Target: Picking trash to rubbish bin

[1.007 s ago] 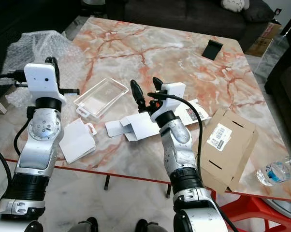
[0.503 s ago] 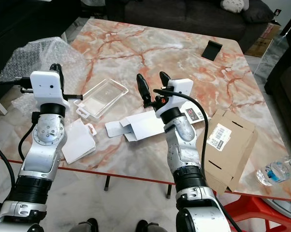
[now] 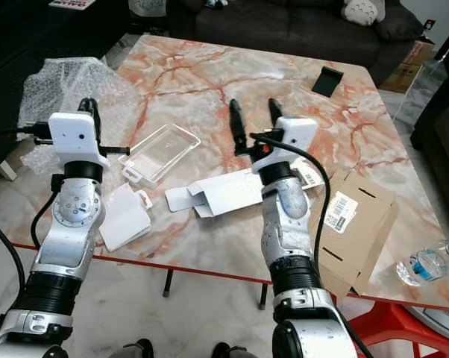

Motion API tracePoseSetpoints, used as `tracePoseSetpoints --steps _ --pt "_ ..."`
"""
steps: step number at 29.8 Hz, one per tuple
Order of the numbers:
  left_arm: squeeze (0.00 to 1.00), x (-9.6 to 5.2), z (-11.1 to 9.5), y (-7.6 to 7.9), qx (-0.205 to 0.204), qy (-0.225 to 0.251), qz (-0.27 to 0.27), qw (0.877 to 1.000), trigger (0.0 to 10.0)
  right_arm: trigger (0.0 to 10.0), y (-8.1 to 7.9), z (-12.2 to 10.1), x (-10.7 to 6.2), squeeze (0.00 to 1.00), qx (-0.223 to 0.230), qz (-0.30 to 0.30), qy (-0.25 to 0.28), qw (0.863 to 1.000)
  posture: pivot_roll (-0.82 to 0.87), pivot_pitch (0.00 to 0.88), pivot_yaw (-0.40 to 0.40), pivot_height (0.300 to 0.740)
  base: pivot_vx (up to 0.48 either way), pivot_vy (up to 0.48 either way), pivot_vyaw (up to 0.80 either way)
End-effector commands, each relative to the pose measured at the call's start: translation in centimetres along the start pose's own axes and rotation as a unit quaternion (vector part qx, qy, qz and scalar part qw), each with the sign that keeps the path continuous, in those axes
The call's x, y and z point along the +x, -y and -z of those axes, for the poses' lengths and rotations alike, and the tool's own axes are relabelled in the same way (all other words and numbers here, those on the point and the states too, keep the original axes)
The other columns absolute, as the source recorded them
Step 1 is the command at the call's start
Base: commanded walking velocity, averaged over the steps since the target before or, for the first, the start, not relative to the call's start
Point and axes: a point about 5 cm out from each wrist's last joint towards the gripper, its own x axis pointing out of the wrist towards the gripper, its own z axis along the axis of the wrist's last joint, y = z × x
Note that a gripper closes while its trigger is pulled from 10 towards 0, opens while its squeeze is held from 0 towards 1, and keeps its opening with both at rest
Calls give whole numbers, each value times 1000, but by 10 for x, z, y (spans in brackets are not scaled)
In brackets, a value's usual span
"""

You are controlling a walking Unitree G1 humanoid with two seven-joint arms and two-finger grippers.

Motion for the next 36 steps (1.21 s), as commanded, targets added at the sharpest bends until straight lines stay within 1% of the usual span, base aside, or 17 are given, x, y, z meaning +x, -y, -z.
tracePoseSetpoints --steps 1,8,31,36 --pt "0 -3 0 0 8 9 0 1000 10000 10000 3 -3 0 0 -8 9 10 1000 59 125 -98 740 0 0 0" --pt "0 -3 0 -1 11 12 -2 1000 10000 10000 2 -1 0 0 -9 13 9 1000 58 137 -97 740 0 0 0" --pt "0 -3 -1 3 11 13 3 1000 10000 10000 4 0 -3 0 -6 19 6 1000 49 144 -99 740 0 0 0" --pt "0 -2 -1 3 10 14 3 1000 10000 10000 5 1 -4 0 -5 20 3 1000 48 144 -101 740 -266 0 0"
